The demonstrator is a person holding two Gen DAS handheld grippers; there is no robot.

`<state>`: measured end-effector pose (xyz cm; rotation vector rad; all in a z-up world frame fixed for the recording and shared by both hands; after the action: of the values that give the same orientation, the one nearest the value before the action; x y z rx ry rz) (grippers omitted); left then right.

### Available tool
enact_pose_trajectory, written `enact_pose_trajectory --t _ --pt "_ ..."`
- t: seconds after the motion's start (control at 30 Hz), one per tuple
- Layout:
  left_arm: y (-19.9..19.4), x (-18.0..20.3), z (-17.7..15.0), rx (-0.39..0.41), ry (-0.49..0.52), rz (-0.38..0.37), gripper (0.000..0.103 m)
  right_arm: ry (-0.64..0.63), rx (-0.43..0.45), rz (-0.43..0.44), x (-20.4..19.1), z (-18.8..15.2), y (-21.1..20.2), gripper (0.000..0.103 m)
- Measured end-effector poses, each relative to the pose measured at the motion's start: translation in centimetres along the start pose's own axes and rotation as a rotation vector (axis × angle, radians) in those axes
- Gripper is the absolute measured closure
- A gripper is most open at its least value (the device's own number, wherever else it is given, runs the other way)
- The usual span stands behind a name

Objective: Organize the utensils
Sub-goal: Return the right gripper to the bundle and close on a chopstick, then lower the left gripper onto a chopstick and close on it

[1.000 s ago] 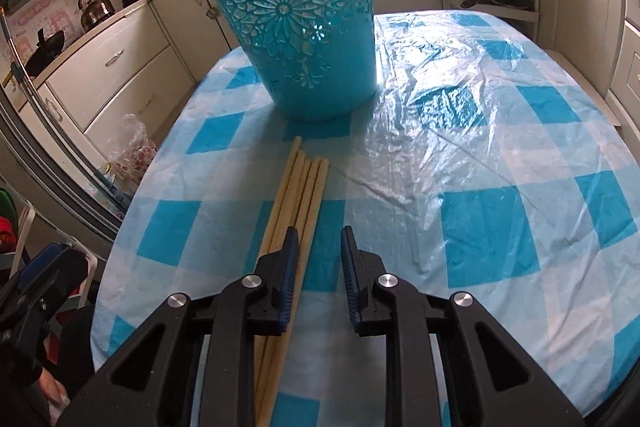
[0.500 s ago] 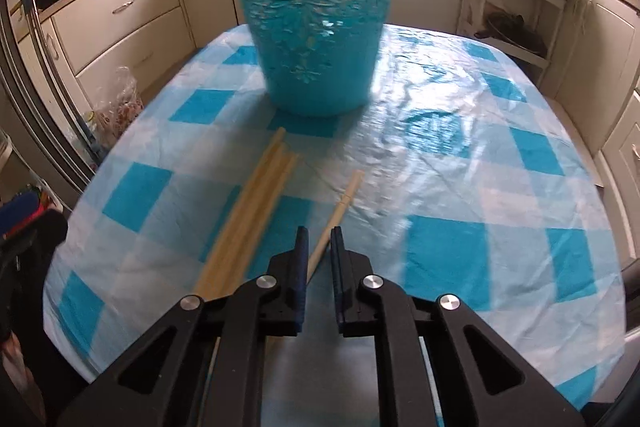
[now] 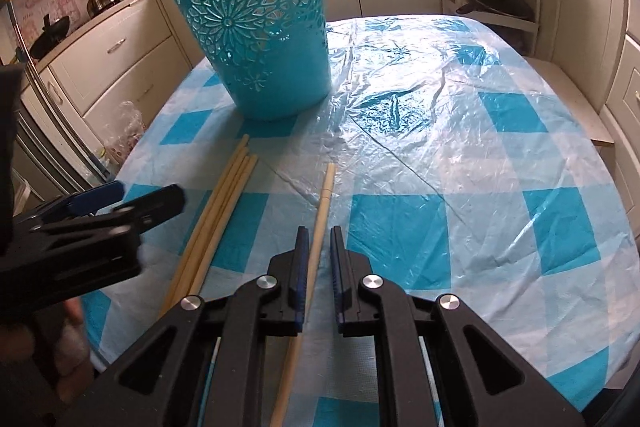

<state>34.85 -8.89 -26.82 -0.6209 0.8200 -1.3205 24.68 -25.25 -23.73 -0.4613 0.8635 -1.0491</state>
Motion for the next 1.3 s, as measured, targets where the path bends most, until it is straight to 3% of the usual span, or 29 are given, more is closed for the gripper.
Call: enact_pose_trajectory --t 0.53,0.63,0.8,0.87,1.1,1.3 --pt "2.3 2.4 1.4 -0.032 0.067 0.085 0.016 0.045 0.002 0.054 0.9 -0.2 -0.6 0.091" --pt "2.2 2.7 1.7 -0.017 0.078 0.067 0.030 0.048 0.009 0.051 1.1 -0.2 -0.7 0.091" --pt "1.6 3.8 1.6 0.012 0.105 -0.005 0.083 0.042 0.012 0.042 1.0 -0.2 -0.7 0.091" --pt "1.2 4.0 1.2 0.019 0.106 -0.018 0.095 0.040 0.013 0.039 0.9 -0.2 -0.7 0.091" --pt "1.1 2.0 0.5 -0.044 0.033 -0.076 0.096 0.050 0.015 0.029 1.0 0.1 -0.5 0.090" --pt "2.1 2.0 1.8 -0.070 0.065 -0.029 0.091 0.042 0.017 0.019 1.0 0.3 -0.2 0.090"
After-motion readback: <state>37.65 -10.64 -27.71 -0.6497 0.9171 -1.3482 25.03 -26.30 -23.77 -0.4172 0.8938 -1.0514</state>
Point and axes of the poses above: each gripper's, at about its wrist camera, not at the fingertips, and y roughly the way its jaws point, x to its right, z to its top, the point moved 1 cm from there along y, roughly the way its jaws point, and after that the axes turned 14 degrees about z, right-handed, at the moved point
